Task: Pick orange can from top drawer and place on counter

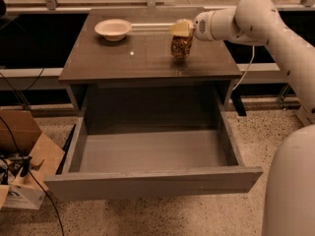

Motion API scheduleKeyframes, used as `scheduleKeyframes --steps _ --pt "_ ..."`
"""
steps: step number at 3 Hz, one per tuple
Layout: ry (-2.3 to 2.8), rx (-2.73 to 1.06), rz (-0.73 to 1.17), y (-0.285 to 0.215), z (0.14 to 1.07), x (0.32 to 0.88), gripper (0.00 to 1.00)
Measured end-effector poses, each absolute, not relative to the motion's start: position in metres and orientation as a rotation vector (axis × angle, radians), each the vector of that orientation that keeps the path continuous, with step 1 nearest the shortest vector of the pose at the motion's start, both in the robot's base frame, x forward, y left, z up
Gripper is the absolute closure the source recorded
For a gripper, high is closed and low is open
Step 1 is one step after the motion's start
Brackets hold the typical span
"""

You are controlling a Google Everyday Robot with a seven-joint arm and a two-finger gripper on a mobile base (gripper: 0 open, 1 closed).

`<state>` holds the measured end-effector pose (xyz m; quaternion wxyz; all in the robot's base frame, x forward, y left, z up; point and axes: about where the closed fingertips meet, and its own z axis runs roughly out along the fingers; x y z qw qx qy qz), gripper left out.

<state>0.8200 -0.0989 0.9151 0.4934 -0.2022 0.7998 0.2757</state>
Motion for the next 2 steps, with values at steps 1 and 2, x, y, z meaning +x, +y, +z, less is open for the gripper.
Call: scheduleKeyframes --steps 1,2 --pt "1.941 -0.494 0.673 -0.0958 0.9133 0.8204 0.11" --pt "1.943 -0.496 0.676 -0.0935 0.9119 0.8207 0.0"
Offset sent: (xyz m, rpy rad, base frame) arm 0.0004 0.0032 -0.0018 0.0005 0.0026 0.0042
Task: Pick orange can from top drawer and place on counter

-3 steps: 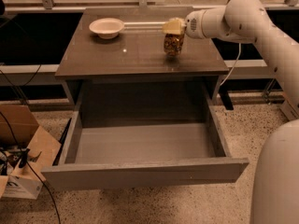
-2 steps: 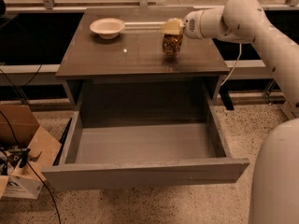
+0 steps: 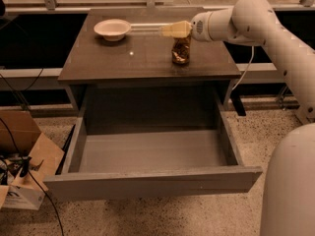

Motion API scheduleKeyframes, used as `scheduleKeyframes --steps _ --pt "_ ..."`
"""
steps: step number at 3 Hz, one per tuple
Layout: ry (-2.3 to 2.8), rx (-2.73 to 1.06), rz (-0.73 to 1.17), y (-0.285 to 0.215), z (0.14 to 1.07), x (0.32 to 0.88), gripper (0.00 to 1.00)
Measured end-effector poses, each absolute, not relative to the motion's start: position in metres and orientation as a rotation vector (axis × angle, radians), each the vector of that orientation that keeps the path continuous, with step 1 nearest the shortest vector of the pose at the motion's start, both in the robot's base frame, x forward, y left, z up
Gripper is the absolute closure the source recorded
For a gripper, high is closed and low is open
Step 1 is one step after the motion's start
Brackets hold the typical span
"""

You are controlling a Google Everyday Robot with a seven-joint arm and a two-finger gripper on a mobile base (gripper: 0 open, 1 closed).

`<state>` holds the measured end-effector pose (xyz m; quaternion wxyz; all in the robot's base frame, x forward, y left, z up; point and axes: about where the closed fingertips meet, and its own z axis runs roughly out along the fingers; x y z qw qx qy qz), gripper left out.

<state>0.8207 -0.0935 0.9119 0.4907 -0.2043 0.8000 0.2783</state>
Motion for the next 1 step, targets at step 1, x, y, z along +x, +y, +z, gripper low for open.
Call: scheduleKeyframes --steps 1 --pt "1.943 -0.496 0.676 -0.0935 0.9119 0.8207 0.0"
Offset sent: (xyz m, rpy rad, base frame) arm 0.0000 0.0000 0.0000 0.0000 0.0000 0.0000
